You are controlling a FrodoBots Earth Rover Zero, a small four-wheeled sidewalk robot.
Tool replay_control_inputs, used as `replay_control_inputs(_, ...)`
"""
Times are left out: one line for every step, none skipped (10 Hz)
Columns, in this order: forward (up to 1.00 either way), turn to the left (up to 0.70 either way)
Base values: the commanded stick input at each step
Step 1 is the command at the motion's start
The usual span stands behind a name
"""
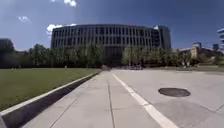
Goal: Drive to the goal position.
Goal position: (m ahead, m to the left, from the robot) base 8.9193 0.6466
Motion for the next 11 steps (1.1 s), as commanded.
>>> replay_control_inputs(0.7, 0.03)
replay_control_inputs(0.7, 0.03)
replay_control_inputs(0.7, 0.03)
replay_control_inputs(0.7, 0.03)
replay_control_inputs(0.7, 0.03)
replay_control_inputs(0.7, 0.03)
replay_control_inputs(0.7, 0.03)
replay_control_inputs(0.7, 0.03)
replay_control_inputs(0.7, 0.03)
replay_control_inputs(0.7, 0.03)
replay_control_inputs(0.7, 0.03)
